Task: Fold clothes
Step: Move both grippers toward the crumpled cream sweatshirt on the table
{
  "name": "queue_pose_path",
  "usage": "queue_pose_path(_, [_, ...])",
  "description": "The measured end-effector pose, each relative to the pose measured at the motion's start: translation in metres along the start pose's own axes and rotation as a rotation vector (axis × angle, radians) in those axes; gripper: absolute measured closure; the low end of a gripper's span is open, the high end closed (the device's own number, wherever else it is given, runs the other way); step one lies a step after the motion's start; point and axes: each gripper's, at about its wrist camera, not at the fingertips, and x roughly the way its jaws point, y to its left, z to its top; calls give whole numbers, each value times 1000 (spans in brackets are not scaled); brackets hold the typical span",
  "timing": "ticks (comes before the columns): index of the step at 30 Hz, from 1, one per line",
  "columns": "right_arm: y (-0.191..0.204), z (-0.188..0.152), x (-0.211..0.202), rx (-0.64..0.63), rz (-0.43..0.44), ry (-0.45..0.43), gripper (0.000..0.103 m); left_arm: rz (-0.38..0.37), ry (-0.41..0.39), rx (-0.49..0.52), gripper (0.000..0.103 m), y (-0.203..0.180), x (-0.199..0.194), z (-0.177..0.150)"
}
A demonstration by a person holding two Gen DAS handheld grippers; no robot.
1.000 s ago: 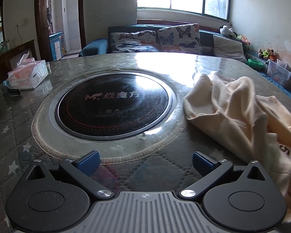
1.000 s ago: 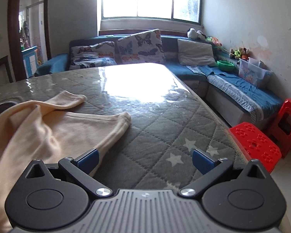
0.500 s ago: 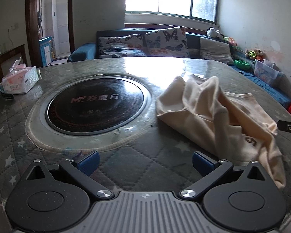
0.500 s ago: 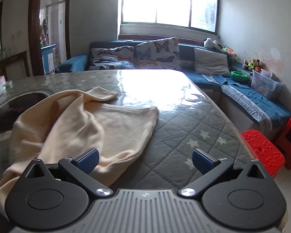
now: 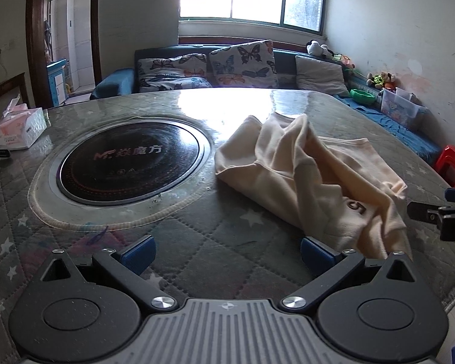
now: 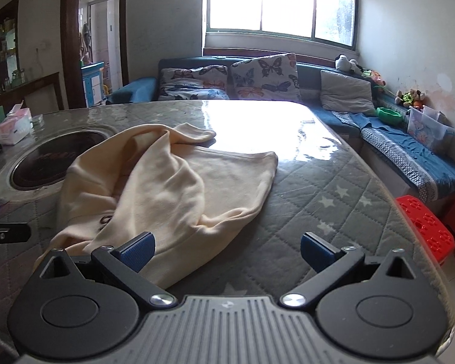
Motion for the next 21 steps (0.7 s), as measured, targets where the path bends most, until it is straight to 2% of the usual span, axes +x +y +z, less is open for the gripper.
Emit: queue_pose_path(21, [10, -7, -9, 26, 45, 9, 0, -25, 16, 53, 0, -24, -2, 4])
